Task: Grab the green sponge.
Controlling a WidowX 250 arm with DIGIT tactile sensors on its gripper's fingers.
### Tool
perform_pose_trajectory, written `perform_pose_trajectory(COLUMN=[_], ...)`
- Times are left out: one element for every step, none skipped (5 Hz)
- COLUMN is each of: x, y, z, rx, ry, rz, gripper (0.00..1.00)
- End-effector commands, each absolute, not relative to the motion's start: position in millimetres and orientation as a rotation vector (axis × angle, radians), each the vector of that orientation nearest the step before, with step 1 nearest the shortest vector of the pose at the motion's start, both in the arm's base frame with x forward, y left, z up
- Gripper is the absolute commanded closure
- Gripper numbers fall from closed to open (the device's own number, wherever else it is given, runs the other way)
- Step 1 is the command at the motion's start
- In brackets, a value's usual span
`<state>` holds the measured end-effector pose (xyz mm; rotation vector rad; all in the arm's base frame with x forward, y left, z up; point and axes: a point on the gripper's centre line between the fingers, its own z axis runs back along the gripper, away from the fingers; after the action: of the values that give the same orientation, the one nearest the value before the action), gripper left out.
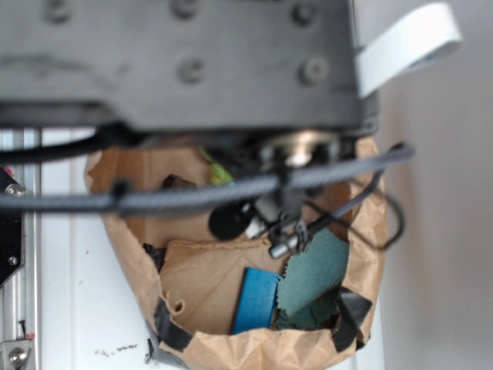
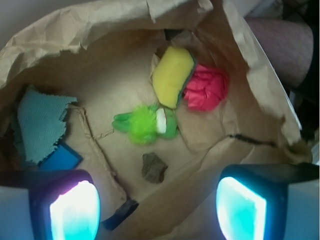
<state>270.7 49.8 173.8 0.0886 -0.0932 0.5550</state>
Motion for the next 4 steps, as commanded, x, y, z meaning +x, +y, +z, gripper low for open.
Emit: perform_pose_trajectory(x=[273,223,223,223], y=[72,75,75,75], z=[176,174,174,174], rx=[0.142,0.17,0.17,0.17], ry=[-0.156,-0.166,-0.166,-0.166], rz=[0.433,0.41,0.41,0.41], gripper=[0.0,0.0,0.0,0.0])
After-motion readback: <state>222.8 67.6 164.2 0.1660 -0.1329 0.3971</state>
